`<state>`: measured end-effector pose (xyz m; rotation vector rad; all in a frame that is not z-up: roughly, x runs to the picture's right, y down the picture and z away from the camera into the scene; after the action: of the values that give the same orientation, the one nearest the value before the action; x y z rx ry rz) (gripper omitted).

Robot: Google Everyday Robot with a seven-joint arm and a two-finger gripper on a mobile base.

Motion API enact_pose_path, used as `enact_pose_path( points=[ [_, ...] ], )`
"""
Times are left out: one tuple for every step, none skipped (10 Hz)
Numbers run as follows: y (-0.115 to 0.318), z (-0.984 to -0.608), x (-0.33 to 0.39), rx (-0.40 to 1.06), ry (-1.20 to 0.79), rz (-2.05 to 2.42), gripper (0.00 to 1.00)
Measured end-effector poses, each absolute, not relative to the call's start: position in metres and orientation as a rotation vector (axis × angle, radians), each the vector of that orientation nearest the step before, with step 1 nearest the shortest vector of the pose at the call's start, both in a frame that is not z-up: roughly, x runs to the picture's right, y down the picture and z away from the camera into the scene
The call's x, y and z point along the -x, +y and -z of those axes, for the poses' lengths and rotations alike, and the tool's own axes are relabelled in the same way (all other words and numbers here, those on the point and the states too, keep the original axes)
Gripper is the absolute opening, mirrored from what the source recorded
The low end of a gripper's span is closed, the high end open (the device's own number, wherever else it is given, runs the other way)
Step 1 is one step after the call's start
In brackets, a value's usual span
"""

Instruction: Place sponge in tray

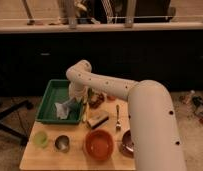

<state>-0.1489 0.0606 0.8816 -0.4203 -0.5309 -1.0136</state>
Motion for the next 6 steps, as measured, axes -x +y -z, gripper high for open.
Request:
enact_pose_path(
  points=[
    [0.0605,-0.8814,0.1497,0.419,-0.532,1.014,0.00],
    [0.0608,-0.8811,0.1497,0.419,-0.532,1.015,0.00],
    [0.0607,-0.8799,0.1512,0.417,-0.531,1.023,0.00],
    [0.0611,-0.8793,0.1530,0.416,-0.529,1.030,0.00],
    [0.0607,-0.8783,0.1561,0.412,-0.528,1.035,0.00],
    [0.0596,-0.8775,0.1588,0.406,-0.530,1.035,0.00]
  ],
)
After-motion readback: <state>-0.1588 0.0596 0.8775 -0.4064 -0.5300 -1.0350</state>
